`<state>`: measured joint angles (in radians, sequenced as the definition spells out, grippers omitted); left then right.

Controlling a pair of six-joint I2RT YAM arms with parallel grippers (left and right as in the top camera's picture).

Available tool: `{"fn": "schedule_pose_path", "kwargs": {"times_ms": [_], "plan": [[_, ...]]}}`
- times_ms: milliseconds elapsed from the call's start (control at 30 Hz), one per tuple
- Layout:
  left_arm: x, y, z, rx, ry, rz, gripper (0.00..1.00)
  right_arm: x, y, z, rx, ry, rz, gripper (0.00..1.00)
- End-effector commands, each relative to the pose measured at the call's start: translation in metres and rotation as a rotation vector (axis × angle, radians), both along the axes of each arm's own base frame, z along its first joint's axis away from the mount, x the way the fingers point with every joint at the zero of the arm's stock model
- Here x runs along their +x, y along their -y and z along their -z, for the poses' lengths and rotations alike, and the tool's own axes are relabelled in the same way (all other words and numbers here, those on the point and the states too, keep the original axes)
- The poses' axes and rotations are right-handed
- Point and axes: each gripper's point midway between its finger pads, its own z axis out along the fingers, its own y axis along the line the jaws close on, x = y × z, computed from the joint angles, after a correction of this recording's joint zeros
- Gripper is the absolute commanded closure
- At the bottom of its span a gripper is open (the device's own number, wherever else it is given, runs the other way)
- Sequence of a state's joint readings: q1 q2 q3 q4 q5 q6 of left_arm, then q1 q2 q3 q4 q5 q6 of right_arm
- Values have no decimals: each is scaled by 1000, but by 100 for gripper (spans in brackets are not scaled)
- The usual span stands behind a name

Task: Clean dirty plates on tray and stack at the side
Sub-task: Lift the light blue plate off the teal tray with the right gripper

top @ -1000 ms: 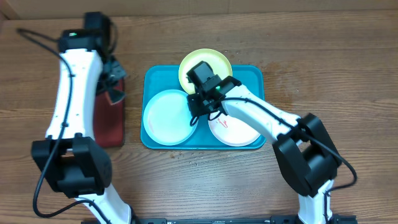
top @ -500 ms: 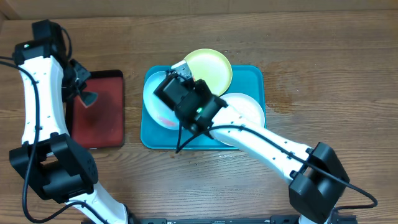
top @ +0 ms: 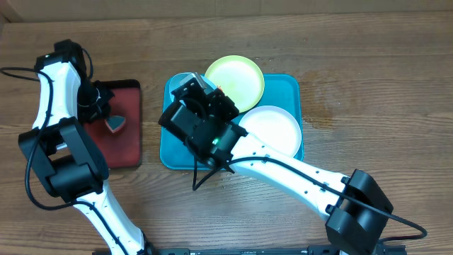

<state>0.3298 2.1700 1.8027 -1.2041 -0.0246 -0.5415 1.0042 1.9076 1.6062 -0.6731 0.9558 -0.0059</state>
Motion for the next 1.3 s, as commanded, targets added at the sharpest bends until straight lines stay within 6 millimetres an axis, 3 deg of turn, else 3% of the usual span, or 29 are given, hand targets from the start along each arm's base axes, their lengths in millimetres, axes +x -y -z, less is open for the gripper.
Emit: {"fn": "schedule_pose_path", "kwargs": {"times_ms": [0, 33, 167, 433, 567, 733, 833, 933, 967, 1067, 1200, 1267], "plan": [[3, 3, 2, -25, 14, 33, 96, -3, 3, -43, -75, 116, 9, 96], [3, 2, 2, -25, 17, 34, 95, -4, 2, -46, -96, 128, 5, 96], [4, 2, 2, -24, 17, 34, 76, -10, -3, -58, -157, 179, -1, 96], [5, 3, -4, -32, 23, 41, 74, -19, -16, -65, -153, 209, -23, 96], [20, 15, -32, -137, 112, 90, 70, -17, -17, -70, -290, 206, -72, 96], [42, 19, -87, -238, 284, 81, 61, -11, -17, -102, -330, 305, -17, 96], [45, 10, -101, -203, 311, 77, 44, -10, -16, -114, -334, 337, 9, 96], [39, -2, -98, -136, 272, 68, 8, -10, -16, -117, -295, 352, 22, 96], [34, -6, -96, -111, 249, 63, 0, -10, -16, -117, -252, 360, 36, 96], [25, -15, -93, -55, 200, 55, 0, -9, -20, -101, -70, 345, 46, 96], [19, -20, -92, -27, 170, 51, 0, -25, -60, -8, 17, -103, -337, 96], [19, -19, -92, -28, 170, 52, 0, -20, -53, 5, 71, -189, -337, 96]]}}
